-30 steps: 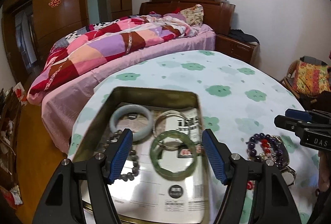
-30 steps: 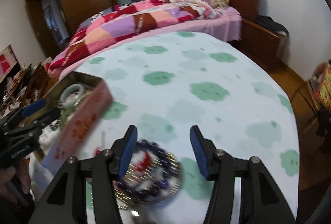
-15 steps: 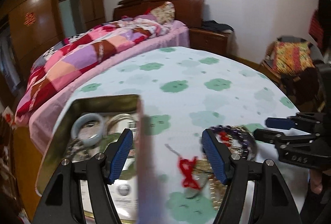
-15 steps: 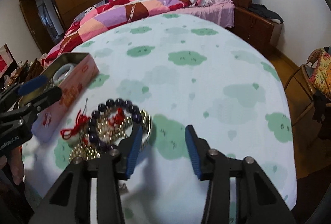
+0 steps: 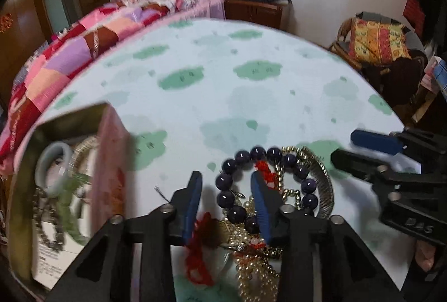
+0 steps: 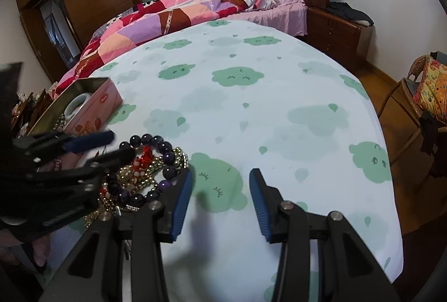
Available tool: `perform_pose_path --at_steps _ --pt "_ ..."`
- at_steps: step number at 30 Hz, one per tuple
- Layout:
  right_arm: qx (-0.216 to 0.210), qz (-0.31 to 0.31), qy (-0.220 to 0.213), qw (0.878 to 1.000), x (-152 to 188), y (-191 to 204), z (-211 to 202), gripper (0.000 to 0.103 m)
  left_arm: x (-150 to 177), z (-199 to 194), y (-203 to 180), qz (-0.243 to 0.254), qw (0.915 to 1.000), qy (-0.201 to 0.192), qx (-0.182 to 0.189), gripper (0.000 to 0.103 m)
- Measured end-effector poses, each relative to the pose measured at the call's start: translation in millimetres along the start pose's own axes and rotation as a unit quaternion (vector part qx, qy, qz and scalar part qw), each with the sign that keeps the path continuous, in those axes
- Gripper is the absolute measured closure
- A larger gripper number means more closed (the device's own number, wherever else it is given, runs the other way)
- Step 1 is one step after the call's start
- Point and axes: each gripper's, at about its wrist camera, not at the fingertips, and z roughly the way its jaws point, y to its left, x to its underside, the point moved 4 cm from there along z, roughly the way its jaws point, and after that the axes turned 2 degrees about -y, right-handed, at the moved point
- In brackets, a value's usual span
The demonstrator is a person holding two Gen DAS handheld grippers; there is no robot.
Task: Organize jewelry
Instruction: 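Grasp the dark blue bead bracelet with the left tool and lift it, then grasp the silver wristwatch with the right tool while the left holds the blue bracelet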
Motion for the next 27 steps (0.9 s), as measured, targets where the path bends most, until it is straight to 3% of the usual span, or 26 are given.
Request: perform_pose_path --at_steps 3,5,7,15,27 --pt "0.000 0.003 -0.001 1.000 0 -3 0 0.057 2 1 -3 0.004 1.0000 0.000 0.006 0.087" --pt "0.001 0.006 -0.001 1.000 0 -4 0 0.057 3 -1 -4 0.003 0.9998 -0.002 0.019 0.090" --pt "0.000 0.008 0.000 1.000 1 -5 0 0.057 3 -5 -2 -0.002 0.9996 -0.010 0.026 0.090" --pt "0.002 0.009 -0.002 1.000 0 -5 -1 0.057 -15 -62 3 -0.025 0.9925 -0.103 0.061 0.090" --pt "-0.023 -0.006 0.015 1.000 4 12 -1 0.057 -29 -91 5 -0.033 0.9852 -0.149 0.078 0.090"
